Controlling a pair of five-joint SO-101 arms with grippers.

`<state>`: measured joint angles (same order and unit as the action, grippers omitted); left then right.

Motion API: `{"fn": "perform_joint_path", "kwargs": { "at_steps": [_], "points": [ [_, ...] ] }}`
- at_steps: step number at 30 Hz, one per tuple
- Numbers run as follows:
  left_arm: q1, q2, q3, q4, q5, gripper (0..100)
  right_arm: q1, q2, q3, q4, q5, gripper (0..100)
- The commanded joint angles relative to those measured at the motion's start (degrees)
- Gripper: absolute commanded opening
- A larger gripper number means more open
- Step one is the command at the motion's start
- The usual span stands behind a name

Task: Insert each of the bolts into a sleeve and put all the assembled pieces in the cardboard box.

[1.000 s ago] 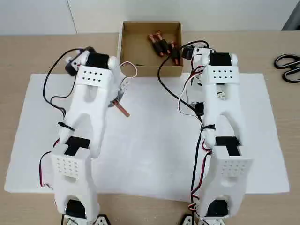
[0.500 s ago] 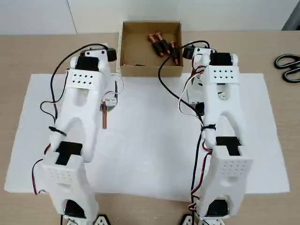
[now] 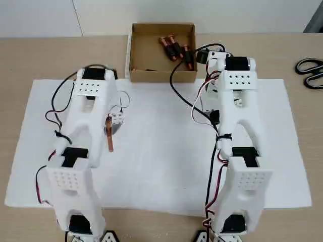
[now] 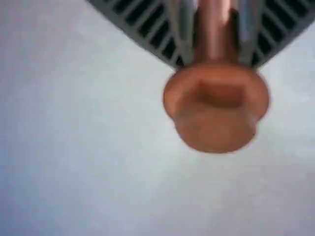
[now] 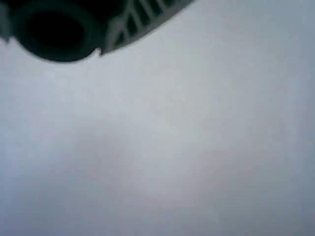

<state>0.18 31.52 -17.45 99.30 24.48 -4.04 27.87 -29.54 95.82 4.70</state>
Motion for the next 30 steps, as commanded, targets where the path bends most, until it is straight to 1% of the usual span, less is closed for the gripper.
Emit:
{"fn": "perform_joint_path", "kwargs": {
  "at_steps": [1, 6, 9, 13, 15, 18, 20, 25, 30],
  "points": [
    [-2.0, 3.4, -2.2, 0.2, 3.7, 1, 0.0, -3.8, -0.3, 0.3, 0.2, 0.4],
    [-2.5, 6.2, -7.7, 1.1, 3.6, 1, 0.0, -3.8, -0.3, 0.3, 0.2, 0.4],
    [-2.5, 3.9, -10.2, 1.1, 3.6, 1, 0.0, -3.8, -0.3, 0.4, 0.2, 0.4],
    [-1.6, -0.7, -10.1, 1.1, 3.0, 1, 0.0, -4.0, -0.3, 0.4, 0.2, 0.4],
    [-0.1, -3.3, -10.1, 1.1, -1.1, 1, 0.0, -4.0, -0.3, 0.4, 0.2, 0.4],
    [1.8, -5.8, -10.1, 1.1, -11.6, 1, 0.0, -4.0, -0.3, 0.4, 0.2, 0.4],
    [2.7, -5.9, -10.1, 1.1, -15.6, 1, 0.0, -4.0, -0.3, 0.4, 0.2, 0.4],
    [2.7, -3.0, -10.2, -0.1, -19.1, 1, 0.0, -4.1, -0.3, 0.4, 0.2, 0.4],
    [2.7, 2.5, -10.4, 0.7, -20.0, 1, 0.0, -4.1, -0.3, 0.4, 0.2, 0.4]
  ]
}}
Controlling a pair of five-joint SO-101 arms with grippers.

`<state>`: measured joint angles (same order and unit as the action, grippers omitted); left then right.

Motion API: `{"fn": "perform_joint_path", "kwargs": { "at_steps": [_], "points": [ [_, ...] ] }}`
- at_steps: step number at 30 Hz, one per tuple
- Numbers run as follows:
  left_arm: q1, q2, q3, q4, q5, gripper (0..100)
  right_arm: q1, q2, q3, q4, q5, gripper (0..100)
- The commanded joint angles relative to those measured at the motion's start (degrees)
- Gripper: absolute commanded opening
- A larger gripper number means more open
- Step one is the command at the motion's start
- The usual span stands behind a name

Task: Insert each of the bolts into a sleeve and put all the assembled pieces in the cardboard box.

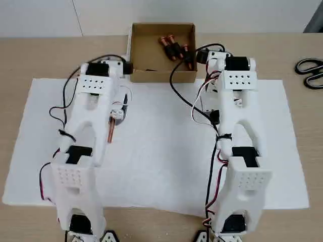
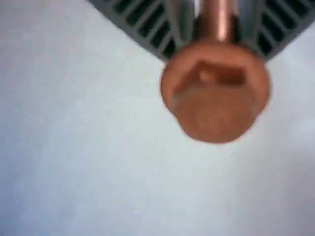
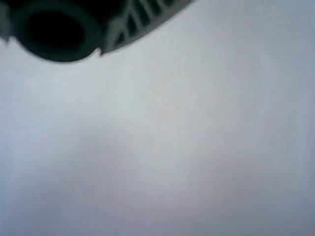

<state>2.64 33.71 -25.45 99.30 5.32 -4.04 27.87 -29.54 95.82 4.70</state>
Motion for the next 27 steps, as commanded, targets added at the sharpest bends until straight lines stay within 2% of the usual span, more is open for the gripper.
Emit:
{"fn": "perform_joint_path", "kwargs": {
  "at_steps": [1, 7, 27],
  "points": [
    [0.3, 1.0, -2.4, 0.7, -1.8, 1, 0.0, -4.0, -0.3, 0.3, 0.2, 0.4],
    [0.2, 1.8, -2.4, -1.1, -3.5, 8, 0.0, -4.0, -0.3, 0.3, 0.2, 0.4],
    [-0.8, 2.4, -0.7, -6.2, -3.5, 8, 0.0, -3.8, -0.3, 0.4, 0.2, 0.4]
  ]
}}
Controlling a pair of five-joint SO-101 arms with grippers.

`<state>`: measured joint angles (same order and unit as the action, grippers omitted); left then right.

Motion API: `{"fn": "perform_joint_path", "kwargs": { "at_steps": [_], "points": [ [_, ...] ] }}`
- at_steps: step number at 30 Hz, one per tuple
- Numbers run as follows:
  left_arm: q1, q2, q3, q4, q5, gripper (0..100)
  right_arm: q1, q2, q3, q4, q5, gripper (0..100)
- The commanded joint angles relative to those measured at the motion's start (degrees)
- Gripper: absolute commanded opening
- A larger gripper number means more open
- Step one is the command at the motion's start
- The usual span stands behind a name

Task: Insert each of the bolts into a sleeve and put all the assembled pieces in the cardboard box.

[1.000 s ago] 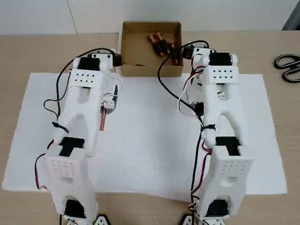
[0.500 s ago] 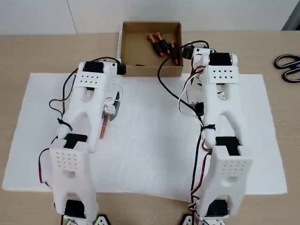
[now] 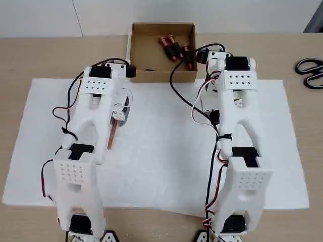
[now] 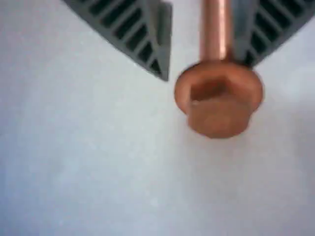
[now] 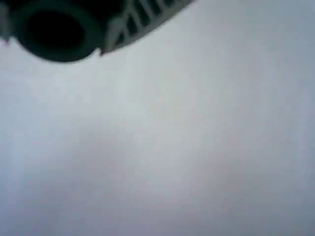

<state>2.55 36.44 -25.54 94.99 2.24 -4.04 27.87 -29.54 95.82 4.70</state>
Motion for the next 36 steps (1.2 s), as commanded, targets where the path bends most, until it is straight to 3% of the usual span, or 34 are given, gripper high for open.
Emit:
{"fn": "perform_joint_path", "kwargs": {
  "at_steps": [1, 6, 20, 24, 36],
  "points": [
    [-1.2, -0.4, 0.1, -2.5, -0.4, 8, 0.0, -3.8, -0.3, 0.4, 0.2, 0.4],
    [-4.0, -0.4, 4.0, -4.4, -0.7, 8, 0.0, -3.8, -0.3, 0.4, 0.2, 0.4],
    [-3.7, -0.4, 9.9, -10.0, -0.6, 8, 0.0, -3.8, -0.3, 0.4, 0.2, 0.4],
    [-3.7, -1.1, 10.2, -9.9, -0.5, 3, 0.0, -3.8, -0.3, 0.3, 0.2, 0.4],
    [-0.9, -12.0, -9.3, 5.5, -0.7, 1, 0.5, -4.4, -1.3, 0.2, 0.6, 0.4]
  ]
}}
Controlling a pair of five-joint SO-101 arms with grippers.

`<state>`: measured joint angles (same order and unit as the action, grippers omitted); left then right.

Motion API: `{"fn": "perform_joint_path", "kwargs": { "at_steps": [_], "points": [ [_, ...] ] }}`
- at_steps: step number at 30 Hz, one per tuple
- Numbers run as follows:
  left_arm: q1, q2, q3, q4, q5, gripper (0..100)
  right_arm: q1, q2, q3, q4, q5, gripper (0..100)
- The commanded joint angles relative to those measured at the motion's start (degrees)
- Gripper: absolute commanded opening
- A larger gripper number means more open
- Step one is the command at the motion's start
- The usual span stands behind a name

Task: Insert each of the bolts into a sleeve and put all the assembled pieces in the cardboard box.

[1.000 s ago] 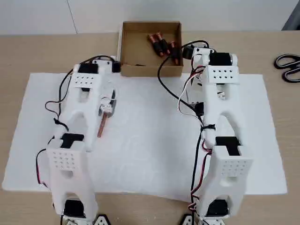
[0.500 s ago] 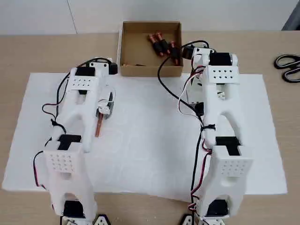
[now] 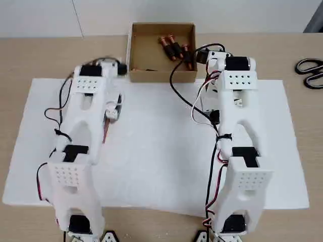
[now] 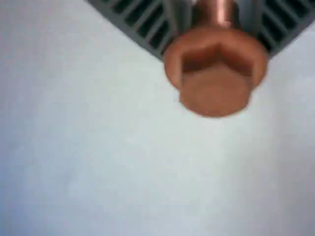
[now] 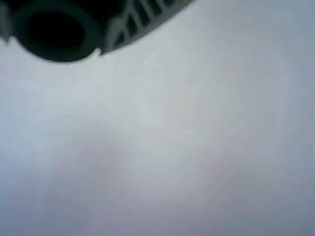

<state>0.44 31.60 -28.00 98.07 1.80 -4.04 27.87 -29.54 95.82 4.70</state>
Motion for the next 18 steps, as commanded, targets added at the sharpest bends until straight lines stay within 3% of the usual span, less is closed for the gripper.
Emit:
{"fn": "perform_joint_path", "kwargs": {
  "at_steps": [1, 5, 18],
  "points": [
    [1.4, -8.6, -7.5, 2.4, -0.3, 1, 0.6, -4.4, -2.4, 0.4, 0.6, 0.4],
    [1.2, -16.9, -6.5, 2.4, -0.3, 1, 0.6, -6.8, -5.8, 0.5, 0.6, 0.4],
    [1.6, -48.2, 7.3, 2.3, -0.1, 1, 0.4, -42.3, -2.9, 0.5, 0.6, 0.4]
  ]
}}
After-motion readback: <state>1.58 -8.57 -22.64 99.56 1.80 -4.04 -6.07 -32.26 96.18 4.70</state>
